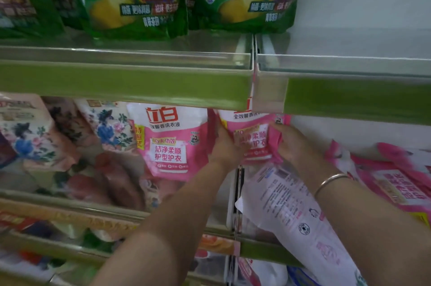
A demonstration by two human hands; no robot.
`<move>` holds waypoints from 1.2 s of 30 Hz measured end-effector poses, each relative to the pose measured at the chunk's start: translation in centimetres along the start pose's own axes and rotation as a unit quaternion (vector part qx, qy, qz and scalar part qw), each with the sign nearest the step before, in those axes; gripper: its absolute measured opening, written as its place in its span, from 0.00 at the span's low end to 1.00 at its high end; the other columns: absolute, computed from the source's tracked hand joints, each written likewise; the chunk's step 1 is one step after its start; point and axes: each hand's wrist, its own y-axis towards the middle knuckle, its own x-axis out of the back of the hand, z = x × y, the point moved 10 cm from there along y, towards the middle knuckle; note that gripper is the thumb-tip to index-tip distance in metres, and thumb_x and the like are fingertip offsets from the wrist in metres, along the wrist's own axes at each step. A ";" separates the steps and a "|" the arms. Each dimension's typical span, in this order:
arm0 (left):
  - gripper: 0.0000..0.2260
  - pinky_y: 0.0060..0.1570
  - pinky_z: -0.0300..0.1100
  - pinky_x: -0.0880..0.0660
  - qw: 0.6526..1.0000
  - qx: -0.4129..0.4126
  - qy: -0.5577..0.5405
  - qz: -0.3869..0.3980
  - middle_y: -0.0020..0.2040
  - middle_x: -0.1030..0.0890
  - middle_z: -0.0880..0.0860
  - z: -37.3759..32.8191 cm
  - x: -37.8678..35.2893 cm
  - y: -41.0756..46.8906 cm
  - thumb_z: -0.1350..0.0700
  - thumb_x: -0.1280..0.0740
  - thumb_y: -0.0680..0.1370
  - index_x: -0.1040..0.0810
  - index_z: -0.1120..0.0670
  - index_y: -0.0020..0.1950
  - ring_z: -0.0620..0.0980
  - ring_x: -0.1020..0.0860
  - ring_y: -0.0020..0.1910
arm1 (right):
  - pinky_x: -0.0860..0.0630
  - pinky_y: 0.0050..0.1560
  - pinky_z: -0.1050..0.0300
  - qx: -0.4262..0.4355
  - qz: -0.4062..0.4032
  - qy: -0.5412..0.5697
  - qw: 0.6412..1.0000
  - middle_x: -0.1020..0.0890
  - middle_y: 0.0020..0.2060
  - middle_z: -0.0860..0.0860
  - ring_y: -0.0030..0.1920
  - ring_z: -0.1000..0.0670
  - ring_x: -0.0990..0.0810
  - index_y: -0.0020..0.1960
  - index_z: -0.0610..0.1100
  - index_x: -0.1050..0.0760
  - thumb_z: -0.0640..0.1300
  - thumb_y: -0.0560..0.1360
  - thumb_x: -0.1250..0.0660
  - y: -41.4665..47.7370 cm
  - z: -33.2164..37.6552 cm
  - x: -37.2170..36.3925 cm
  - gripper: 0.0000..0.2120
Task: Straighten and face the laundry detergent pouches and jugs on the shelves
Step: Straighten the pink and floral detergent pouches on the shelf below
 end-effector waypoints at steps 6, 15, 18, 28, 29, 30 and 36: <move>0.38 0.62 0.57 0.28 0.999 -0.027 0.046 0.004 0.65 0.27 0.56 1.1 -0.9 0.4 0.55 0.32 0.74 0.55 0.45 0.74 0.57 0.26 0.63 | 0.22 0.32 0.58 0.090 -0.111 -0.286 0.948 0.17 0.38 0.45 0.31 0.50 0.18 0.50 0.42 0.25 0.52 0.79 0.41 -0.7 1.1 4.2 0.14; 0.18 0.52 0.43 0.28 0.968 -0.016 0.239 0.073 0.61 0.23 0.56 0.2 -4.0 -6.2 0.46 0.38 0.79 0.27 0.56 0.63 0.53 0.24 0.54 | 0.27 0.60 0.51 0.085 0.013 -0.502 0.861 0.22 0.53 0.51 0.55 0.48 0.23 0.60 0.47 0.25 0.53 0.79 0.42 -7.7 -1.2 4.1 0.15; 0.31 0.69 0.47 0.40 0.879 -0.281 0.369 0.116 0.71 0.32 0.53 -3.5 -6.7 -12.0 0.38 0.39 0.74 0.37 0.51 0.73 0.52 0.33 0.68 | 0.26 0.60 0.48 0.048 -0.017 -0.582 0.812 0.21 0.57 0.47 0.55 0.45 0.22 0.61 0.44 0.25 0.50 0.81 0.47 -7.8 -1.3 5.8 0.17; 0.30 0.66 0.65 0.42 0.615 -0.473 0.614 0.146 0.73 0.35 0.60 0.2 -16.6 -18.9 0.46 0.37 0.74 0.40 0.49 0.75 0.63 0.38 0.72 | 0.34 0.68 0.51 0.032 -0.013 -0.673 0.739 0.33 0.71 0.43 0.68 0.42 0.31 0.75 0.51 0.44 0.45 0.83 0.53 -7.6 -1.4 5.4 0.21; 0.26 0.62 0.63 0.33 0.606 -0.500 0.606 0.123 0.67 0.26 0.57 -0.2 -16.3 -19.2 0.48 0.36 0.72 0.31 0.49 0.70 0.60 0.29 0.67 | 0.34 0.68 0.53 0.029 -0.007 -0.683 0.729 0.34 0.72 0.44 0.69 0.42 0.32 0.75 0.50 0.42 0.47 0.83 0.53 -8.1 -1.1 5.3 0.20; 0.22 0.55 0.61 0.27 0.597 -0.521 0.601 0.104 0.59 0.20 0.54 -0.6 -16.2 -19.4 0.48 0.33 0.68 0.24 0.49 0.62 0.57 0.22 0.60 | 0.34 0.66 0.55 0.026 -0.007 -0.695 0.718 0.33 0.71 0.44 0.68 0.43 0.31 0.74 0.47 0.40 0.47 0.83 0.52 -8.3 -0.8 5.5 0.20; 0.05 0.44 0.49 0.21 0.747 -0.554 0.365 0.030 0.34 0.17 0.49 -6.2 -10.7 -18.4 0.53 0.31 0.65 0.18 0.52 0.38 0.50 0.18 0.34 | 0.32 0.48 0.57 -0.028 -0.019 -0.461 0.887 0.23 0.48 0.40 0.42 0.47 0.25 0.49 0.40 0.25 0.40 0.81 0.46 -8.0 0.4 9.4 0.12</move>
